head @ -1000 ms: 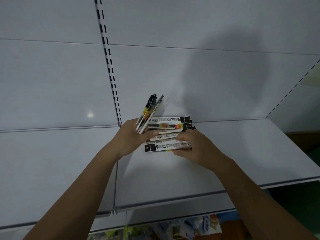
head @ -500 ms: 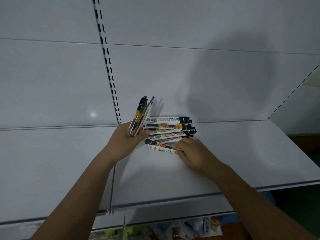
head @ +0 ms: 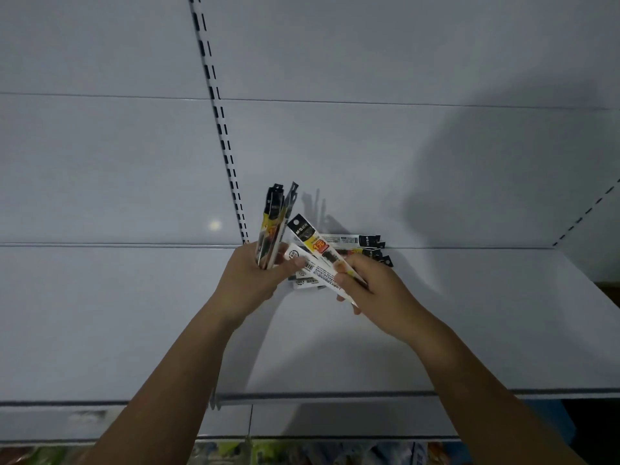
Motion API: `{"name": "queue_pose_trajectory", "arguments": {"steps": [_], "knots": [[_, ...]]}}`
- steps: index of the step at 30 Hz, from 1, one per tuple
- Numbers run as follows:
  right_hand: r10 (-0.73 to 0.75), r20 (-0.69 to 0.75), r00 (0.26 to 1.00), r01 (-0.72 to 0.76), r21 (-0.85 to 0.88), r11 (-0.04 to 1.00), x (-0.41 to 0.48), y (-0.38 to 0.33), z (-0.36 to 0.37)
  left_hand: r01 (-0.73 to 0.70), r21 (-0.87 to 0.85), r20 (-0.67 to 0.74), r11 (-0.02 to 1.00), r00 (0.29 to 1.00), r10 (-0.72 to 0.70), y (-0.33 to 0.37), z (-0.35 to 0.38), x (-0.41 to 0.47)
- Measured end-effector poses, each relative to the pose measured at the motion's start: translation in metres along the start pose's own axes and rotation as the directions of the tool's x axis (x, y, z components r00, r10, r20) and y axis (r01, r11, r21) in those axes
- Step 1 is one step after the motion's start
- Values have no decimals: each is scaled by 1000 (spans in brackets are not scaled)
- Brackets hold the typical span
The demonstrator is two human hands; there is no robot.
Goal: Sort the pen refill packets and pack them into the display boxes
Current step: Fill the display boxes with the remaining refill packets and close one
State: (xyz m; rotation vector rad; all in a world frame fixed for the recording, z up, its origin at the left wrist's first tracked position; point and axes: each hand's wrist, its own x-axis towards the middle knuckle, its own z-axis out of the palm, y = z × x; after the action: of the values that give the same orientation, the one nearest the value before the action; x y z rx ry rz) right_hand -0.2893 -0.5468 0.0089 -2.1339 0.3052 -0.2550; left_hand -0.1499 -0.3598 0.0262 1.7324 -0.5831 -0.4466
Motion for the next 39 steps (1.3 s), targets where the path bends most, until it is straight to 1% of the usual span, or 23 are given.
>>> {"name": "queue_pose_trajectory", "arguments": {"steps": [3,6,12,14,17,20,23,26,27,29,30,31,34,37,39], "knots": [[-35,-11,999,36,94,995,7,-3,9,33,22,-77,999,997,-31,-1,-7,-10],[-61,-7,998,61,209,976,14,-5,19,60,0,-158,998,986,-60,-4,-23,-28],[-102,87,991,66,348,935,18,-22,55,92,-30,-320,995,942,-97,-16,-73,-76],[-118,97,988,73,379,922,19,-32,69,111,-40,-360,993,925,-118,-22,-90,-91],[-84,59,995,50,444,895,24,-50,92,128,-38,-368,991,920,-133,-30,-117,-113],[-51,34,998,26,524,851,34,-76,125,120,-3,-323,993,939,-114,-38,-148,-137],[-14,58,998,-23,588,809,41,-119,174,109,89,-309,990,948,-76,-42,-187,-169],[15,127,992,-94,640,763,40,-174,238,112,98,-354,989,933,-70,-53,-238,-210],[32,162,986,-134,676,724,38,-193,262,112,68,-394,991,916,-77,-58,-257,-226],[40,250,967,-219,746,628,30,-228,309,85,-42,-507,995,857,-95,-71,-296,-257],[27,293,956,-250,757,604,25,-245,333,64,-94,-571,994,814,-106,-77,-315,-272],[7,330,944,-266,750,606,19,-259,357,47,-132,-631,990,767,-120,-84,-334,-285],[-85,393,916,-241,706,666,-6,-303,429,13,-201,-751,980,640,-163,-99,-387,-323],[-188,448,874,-141,604,784,-32,-343,494,-38,-226,-830,973,530,-172,-111,-432,-355],[-219,501,837,-146,592,793,-45,-368,531,-50,-214,-880,976,442,-171,-116,-456,-373]]}}
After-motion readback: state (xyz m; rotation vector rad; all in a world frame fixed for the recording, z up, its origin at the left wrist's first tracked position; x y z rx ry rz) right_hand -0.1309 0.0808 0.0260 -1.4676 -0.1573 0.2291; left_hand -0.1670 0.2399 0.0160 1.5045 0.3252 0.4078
